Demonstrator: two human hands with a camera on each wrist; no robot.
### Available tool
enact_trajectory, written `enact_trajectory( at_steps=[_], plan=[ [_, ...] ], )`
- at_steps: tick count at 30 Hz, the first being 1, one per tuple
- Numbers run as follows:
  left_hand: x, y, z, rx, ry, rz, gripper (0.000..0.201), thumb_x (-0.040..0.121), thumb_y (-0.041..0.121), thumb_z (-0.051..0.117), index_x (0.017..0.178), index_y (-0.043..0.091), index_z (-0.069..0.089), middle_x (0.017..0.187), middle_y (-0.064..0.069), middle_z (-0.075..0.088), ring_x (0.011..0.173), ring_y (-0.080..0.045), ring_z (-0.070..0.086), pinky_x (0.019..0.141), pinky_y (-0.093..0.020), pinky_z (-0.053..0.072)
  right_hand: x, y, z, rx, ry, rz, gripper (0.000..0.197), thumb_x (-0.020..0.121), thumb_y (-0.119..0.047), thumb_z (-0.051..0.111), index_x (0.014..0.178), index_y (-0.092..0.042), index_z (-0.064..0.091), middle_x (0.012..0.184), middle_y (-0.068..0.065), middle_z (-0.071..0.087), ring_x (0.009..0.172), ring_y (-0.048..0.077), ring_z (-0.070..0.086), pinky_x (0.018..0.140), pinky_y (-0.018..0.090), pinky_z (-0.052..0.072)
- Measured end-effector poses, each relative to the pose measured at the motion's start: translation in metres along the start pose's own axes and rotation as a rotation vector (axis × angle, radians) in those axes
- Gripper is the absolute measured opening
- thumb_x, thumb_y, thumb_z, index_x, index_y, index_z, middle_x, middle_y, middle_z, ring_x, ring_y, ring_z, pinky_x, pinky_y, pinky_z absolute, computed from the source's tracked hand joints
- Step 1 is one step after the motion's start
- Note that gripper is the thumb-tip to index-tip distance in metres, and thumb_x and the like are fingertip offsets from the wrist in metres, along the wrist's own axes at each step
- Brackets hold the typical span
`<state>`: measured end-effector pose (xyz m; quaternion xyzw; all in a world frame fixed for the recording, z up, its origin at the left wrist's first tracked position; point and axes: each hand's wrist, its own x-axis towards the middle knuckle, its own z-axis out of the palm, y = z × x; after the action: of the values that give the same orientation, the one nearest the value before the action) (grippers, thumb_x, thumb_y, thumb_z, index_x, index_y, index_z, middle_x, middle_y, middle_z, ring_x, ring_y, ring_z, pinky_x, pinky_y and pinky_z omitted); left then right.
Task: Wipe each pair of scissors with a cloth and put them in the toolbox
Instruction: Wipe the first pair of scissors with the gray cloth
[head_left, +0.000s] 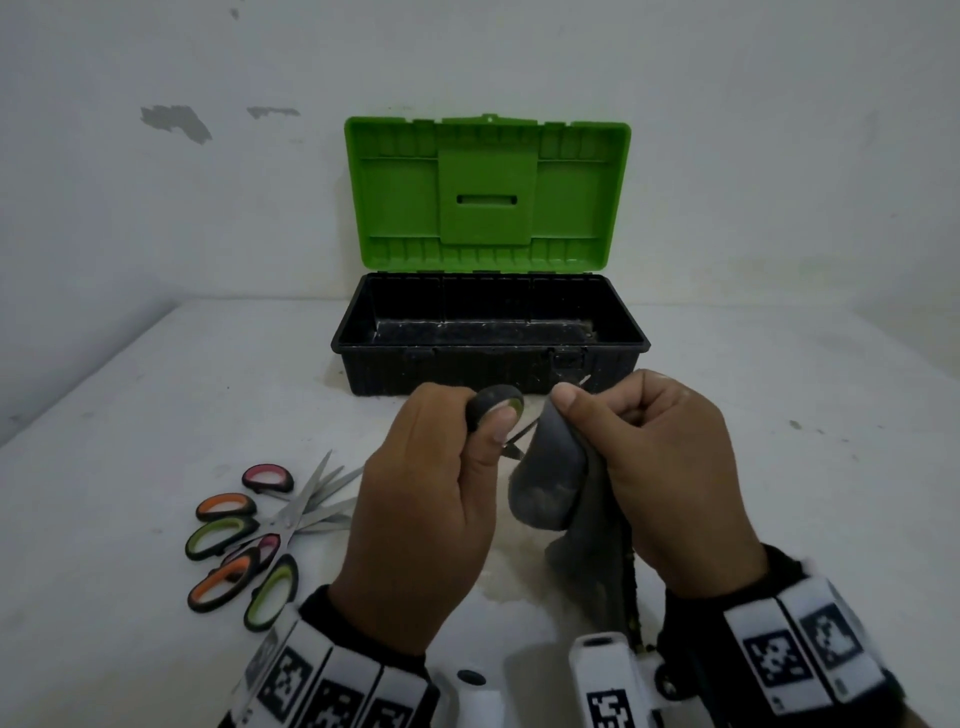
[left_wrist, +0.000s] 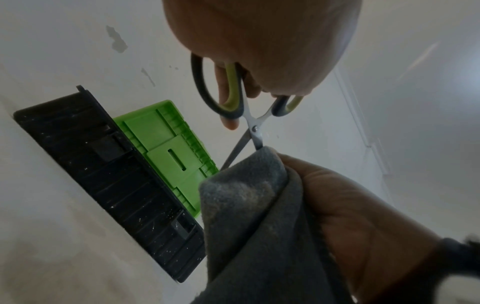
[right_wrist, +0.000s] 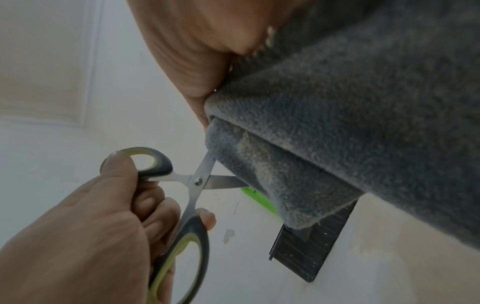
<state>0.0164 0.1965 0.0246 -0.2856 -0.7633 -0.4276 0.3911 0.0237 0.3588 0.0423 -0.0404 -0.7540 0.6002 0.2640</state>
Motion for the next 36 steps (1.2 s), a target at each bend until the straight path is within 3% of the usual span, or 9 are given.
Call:
enact_trajectory(
  at_steps=[8,12,18,22,27,32,36],
  plan=[
    [-0.003,-0.006,0.002,-0.016,0.005,0.0,0.033,0.102,0.036,0.036,0.09,0.01,0.052,0.067,-0.001,0.054,0.061,-0.008,0.05,0.06,-0.012,0.044,0.012,0.003,-0.003,-0.023,0.025,0.046,0.03,0.076,-0.034,0.081,0.065,-0.012,0.064,0.06,0.003,0.068,0.053,0.011,0.063,0.055,0.024,0.053],
    [-0.003,-0.011,-0.001,-0.009,0.023,0.0,0.028,0.102,0.039,0.034,0.093,0.016,0.048,0.067,0.0,0.055,0.063,-0.009,0.052,0.058,-0.013,0.046,0.008,0.001,-0.002,-0.012,-0.015,0.025,0.029,0.076,-0.033,0.082,0.063,-0.014,0.064,0.059,0.002,0.069,0.052,0.011,0.063,0.051,0.02,0.05],
    [-0.002,-0.011,-0.001,-0.01,0.001,-0.019,0.031,0.102,0.04,0.035,0.091,0.015,0.05,0.068,0.001,0.055,0.059,-0.008,0.054,0.056,-0.016,0.047,0.029,0.011,-0.007,-0.051,0.066,0.023,0.034,0.075,-0.035,0.082,0.064,-0.008,0.064,0.056,0.003,0.064,0.048,0.008,0.056,0.048,0.019,0.048],
    [0.001,-0.008,-0.002,-0.072,0.04,-0.139,0.028,0.101,0.044,0.035,0.092,0.022,0.05,0.071,0.009,0.054,0.056,-0.01,0.061,0.048,-0.023,0.051,0.036,0.015,-0.019,-0.017,0.117,0.054,0.033,0.076,-0.034,0.082,0.061,-0.014,0.061,0.052,-0.004,0.061,0.047,0.006,0.054,0.047,0.019,0.044],
    [0.006,-0.004,-0.001,-0.153,0.072,-0.308,0.033,0.1,0.039,0.038,0.091,0.012,0.055,0.066,0.009,0.05,0.055,-0.012,0.061,0.045,-0.023,0.055,0.02,0.003,-0.022,-0.063,0.051,-0.057,0.025,0.077,-0.031,0.081,0.068,-0.013,0.066,0.063,0.0,0.071,0.057,0.012,0.066,0.056,0.022,0.052],
    [0.015,0.003,-0.001,-0.346,0.076,-0.588,0.036,0.096,0.042,0.041,0.086,0.009,0.053,0.054,0.006,0.038,0.043,-0.008,0.045,0.047,-0.036,0.058,-0.004,-0.005,-0.004,-0.133,-0.078,-0.218,0.019,0.072,-0.024,0.085,0.073,-0.019,0.067,0.069,-0.007,0.072,0.06,0.005,0.067,0.055,0.013,0.051],
    [0.019,0.003,-0.005,-0.435,0.058,-0.705,0.041,0.095,0.043,0.041,0.084,0.005,0.051,0.054,-0.003,0.034,0.047,-0.019,0.037,0.047,-0.04,0.058,-0.007,-0.001,0.003,-0.26,-0.099,-0.305,0.02,0.071,-0.031,0.085,0.072,-0.025,0.066,0.071,-0.014,0.069,0.067,0.006,0.066,0.057,0.007,0.046]
  ],
)
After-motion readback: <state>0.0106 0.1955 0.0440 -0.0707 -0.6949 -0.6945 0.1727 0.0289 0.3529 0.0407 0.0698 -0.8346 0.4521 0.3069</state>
